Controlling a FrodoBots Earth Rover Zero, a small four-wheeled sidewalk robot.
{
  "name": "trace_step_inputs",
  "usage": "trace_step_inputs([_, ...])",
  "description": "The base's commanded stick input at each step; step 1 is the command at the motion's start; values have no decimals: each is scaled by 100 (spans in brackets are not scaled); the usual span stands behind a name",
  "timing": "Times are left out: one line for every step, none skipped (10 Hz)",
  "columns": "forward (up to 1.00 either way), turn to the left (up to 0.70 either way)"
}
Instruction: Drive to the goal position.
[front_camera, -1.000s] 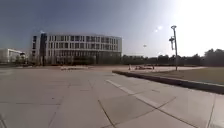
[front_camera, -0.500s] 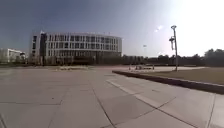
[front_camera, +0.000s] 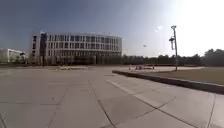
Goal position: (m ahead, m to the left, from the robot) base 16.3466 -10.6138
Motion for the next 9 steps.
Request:
trace_step_inputs([6,0])
trace_step_inputs([5,0])
trace_step_inputs([5,0])
trace_step_inputs([6,0])
trace_step_inputs([6,0])
trace_step_inputs([6,0])
trace_step_inputs([6,0])
trace_step_inputs([6,0])
trace_step_inputs([6,0])
